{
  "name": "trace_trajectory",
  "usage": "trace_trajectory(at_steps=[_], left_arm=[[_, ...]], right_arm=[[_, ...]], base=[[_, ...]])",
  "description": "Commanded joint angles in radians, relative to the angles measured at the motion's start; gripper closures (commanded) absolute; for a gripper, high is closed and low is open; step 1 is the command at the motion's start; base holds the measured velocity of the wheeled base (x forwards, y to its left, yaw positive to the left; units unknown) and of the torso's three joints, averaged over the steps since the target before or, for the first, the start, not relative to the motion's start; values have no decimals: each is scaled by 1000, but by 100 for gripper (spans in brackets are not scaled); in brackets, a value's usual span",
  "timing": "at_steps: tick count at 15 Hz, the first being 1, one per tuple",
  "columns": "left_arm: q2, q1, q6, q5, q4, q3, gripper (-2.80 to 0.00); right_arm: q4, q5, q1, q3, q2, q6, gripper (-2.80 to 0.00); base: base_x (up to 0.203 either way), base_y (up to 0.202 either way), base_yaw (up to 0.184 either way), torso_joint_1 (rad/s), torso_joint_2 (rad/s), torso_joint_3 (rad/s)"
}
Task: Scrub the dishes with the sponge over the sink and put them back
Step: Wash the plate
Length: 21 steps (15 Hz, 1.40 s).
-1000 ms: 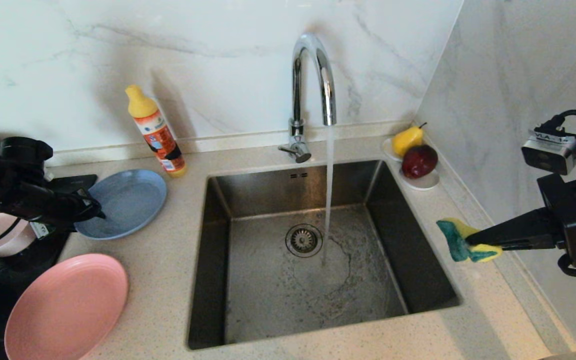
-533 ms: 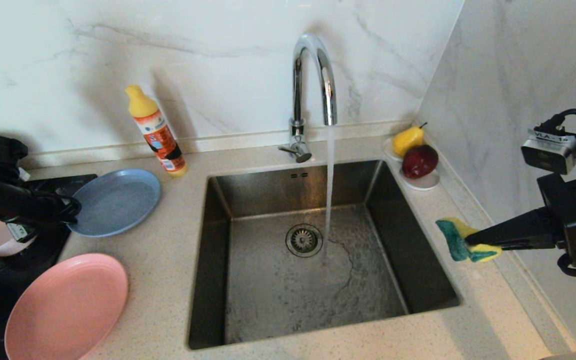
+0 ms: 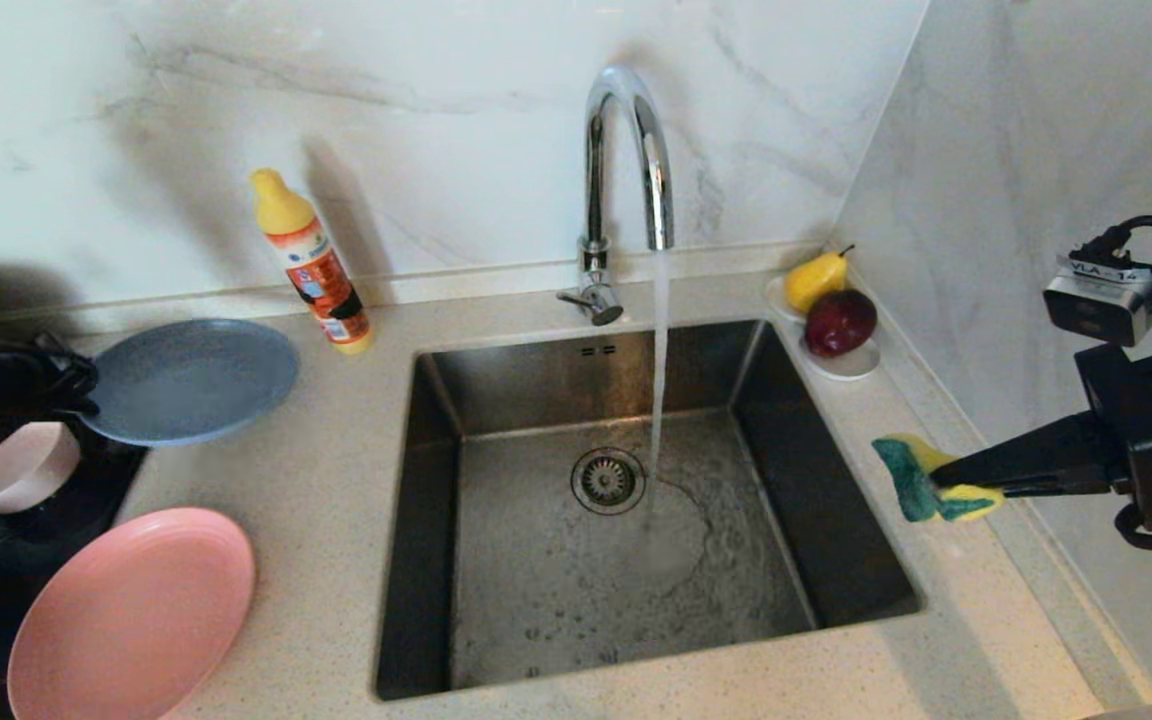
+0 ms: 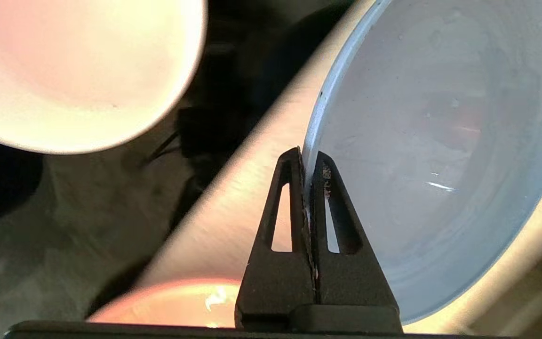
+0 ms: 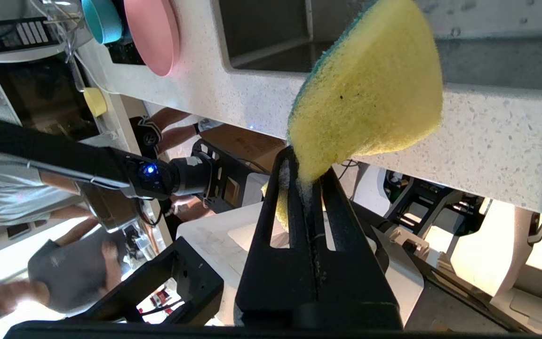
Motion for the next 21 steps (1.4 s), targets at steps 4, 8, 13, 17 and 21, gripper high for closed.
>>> trace_trajectory(at_steps=[4,8,13,17,21], left_arm=[[-274,5,-11,-32,52,39,0],[-460,14,-8,-129,63,119,0],[-588,-57,-7,-279,126,78,0],[-556,-327,1,-204,150,83,0],[-419,-647,-1,22,145,113,0]], right_arm=[[5,3,5,-4,6,2,0],[5,3,5,-3,1,1,0],[5,3,5,-6,-17,2,0],[5,5,3,-4,-38,5,0],[5,5,0,-4,-67,7,0]], base=[[0,0,0,0,0,0],[0,0,0,0,0,0],[0,0,0,0,0,0],[0,0,0,0,0,0],[0,0,0,0,0,0]])
